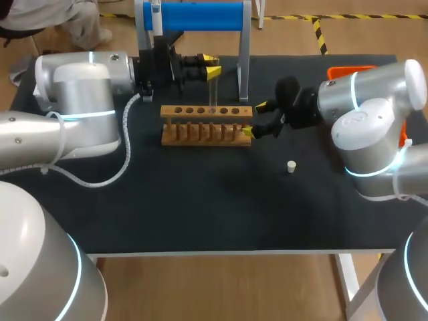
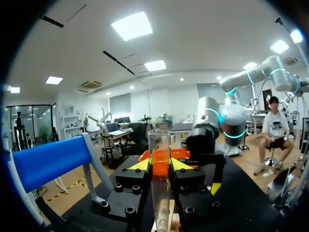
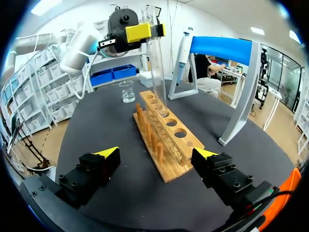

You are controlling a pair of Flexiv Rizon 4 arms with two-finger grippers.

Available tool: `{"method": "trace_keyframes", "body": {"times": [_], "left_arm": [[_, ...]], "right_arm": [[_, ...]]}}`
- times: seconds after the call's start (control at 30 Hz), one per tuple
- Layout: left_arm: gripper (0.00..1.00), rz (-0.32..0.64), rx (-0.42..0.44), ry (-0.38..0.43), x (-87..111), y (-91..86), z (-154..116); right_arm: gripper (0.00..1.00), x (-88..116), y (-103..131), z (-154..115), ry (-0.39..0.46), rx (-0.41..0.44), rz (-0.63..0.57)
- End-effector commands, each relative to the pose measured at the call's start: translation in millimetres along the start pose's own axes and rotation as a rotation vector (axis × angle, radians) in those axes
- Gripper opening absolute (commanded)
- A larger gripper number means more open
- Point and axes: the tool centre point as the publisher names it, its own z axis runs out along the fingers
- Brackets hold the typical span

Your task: Invert the test tube, pick up the pipette, mount the tip to pipette, aspirate from beaker and dispense into the tube, eject the tip, return the pipette, and cap with the stopper.

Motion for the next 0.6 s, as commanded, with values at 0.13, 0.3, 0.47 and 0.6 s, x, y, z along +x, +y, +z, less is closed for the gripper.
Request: {"method": "trace_keyframes", "body": {"times": [0.13,0.3,0.47,0.6], "left_arm": [[0.00,0.005,-0.006,-0.001,-1.1,5.3,3.3],[0.00,0.014,-0.009,-0.001,-1.3,8.1,3.6],[0.00,0.022,-0.019,-0.001,-1.7,12.3,3.7],[0.00,0.027,-0.021,-0.003,-1.7,15.6,4.0]], "right_arm": [[1.00,0.0,-0.4,-0.3,0.001,-0.001,0.000],[1.00,0.0,-0.4,-0.3,0.001,-0.001,0.000],[1.00,0.0,-0.4,-0.3,0.001,-0.001,0.000],[1.00,0.0,-0.4,-0.3,0.001,-0.001,0.000]]}}
